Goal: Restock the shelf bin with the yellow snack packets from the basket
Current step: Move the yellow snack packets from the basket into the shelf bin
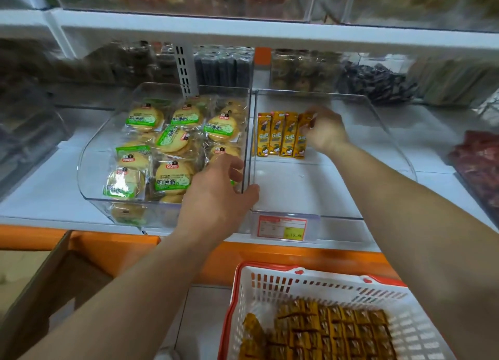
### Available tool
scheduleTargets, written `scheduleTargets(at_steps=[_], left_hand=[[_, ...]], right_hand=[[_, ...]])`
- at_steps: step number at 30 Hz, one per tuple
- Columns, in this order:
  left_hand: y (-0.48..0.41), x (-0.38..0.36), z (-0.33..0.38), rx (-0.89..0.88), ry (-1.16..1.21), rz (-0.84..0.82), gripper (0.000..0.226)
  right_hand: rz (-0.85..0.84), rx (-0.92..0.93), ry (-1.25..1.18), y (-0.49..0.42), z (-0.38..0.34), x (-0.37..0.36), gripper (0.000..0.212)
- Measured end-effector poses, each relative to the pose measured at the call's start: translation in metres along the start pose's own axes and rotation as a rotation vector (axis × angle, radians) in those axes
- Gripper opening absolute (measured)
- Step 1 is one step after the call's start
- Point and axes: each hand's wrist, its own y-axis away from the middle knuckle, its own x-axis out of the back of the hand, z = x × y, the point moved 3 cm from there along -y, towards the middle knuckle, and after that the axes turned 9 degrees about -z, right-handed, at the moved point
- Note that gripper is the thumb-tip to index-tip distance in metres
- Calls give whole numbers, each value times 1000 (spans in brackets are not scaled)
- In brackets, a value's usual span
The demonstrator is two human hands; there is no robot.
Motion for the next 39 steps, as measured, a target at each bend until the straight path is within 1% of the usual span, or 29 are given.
scheduleTargets(at_steps=[3,4,7,9,11,12,14,17,19,21,22,25,26,27,29,31,33,34,35,37,39], left_hand=[[0,1,1,5,-11,-10,45],[0,2,2,7,-11,-14,46],[3,7,6,-15,5,-3,50],[9,14,13,-59,12,30,52],[19,20,22,-113,20,59,51],[25,22,26,-139,20,67,48],[38,22,34,-175,-3,55,39],[58,8,41,-166,-11,-20,23],[72,-8,42,-152,7,-95,13],[83,-29,39,-155,-49,-209,9],[88,-41,33,-145,-120,-294,9],[98,-82,3,-82,-428,-580,19],[102,-97,-11,-43,-475,-647,18],[107,-113,-24,5,-472,-693,17],[116,-147,-50,104,-403,-731,17],[127,-184,-77,174,-343,-746,25],[135,-215,-104,249,-285,-734,34],[139,-228,-116,281,-267,-717,38],[141,-239,-127,294,-267,-703,43],[143,-260,-144,271,-299,-710,55],[142,-274,-156,235,-311,-733,65]], right_hand=[[3,-22,-7,6,1,2,50],[5,-13,5,10,1,6,52],[-27,10,74,28,-2,20,44],[-46,49,56,50,-6,33,41],[-42,138,18,81,-13,50,27],[-47,185,3,99,-17,59,18],[-85,251,-37,139,-24,75,15],[-187,271,-84,196,-20,86,13],[-254,248,-71,227,-6,83,8],[-324,206,-65,250,15,69,7],[-359,172,-69,260,29,59,7],[-480,47,-59,282,74,19,7],[-529,19,-41,288,89,2,7],[-574,-6,-29,293,102,-14,6],[-641,-46,-14,302,126,-48,5],[-686,-85,-35,308,148,-82,13],[-703,-128,-48,314,165,-116,12],[-705,-141,-49,316,172,-131,18],[-710,-143,-52,318,177,-147,29],[-758,-140,-51,324,183,-173,47],[-820,-103,-6,330,189,-194,57]])
